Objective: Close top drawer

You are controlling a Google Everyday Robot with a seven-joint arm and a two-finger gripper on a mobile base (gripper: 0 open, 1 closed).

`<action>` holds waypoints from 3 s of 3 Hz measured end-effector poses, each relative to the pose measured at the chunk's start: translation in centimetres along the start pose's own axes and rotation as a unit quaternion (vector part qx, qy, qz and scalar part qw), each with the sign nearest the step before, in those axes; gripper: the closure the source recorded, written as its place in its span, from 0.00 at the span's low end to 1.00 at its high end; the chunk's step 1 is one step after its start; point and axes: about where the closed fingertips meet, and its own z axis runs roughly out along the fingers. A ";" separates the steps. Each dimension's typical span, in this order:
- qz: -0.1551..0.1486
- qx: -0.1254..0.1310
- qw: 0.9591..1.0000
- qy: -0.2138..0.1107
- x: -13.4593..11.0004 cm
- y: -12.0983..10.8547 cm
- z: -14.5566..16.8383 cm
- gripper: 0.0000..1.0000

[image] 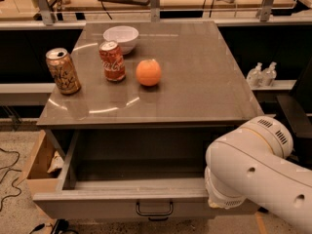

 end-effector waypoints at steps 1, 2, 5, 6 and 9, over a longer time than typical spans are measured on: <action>-0.010 0.009 1.000 -0.008 0.5 -1.9 -0.7 1.00; -0.010 0.009 1.000 -0.008 0.5 -1.9 -0.7 1.00; -0.020 0.072 0.997 -0.024 4.0 -7.9 -6.5 1.00; 0.001 0.062 0.998 -0.023 6.4 -7.3 -7.5 1.00; 0.038 -0.031 0.997 -0.061 4.4 2.6 -0.9 1.00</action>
Offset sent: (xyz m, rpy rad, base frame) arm 0.1194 -0.0186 0.0963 0.0534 -0.1327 0.1439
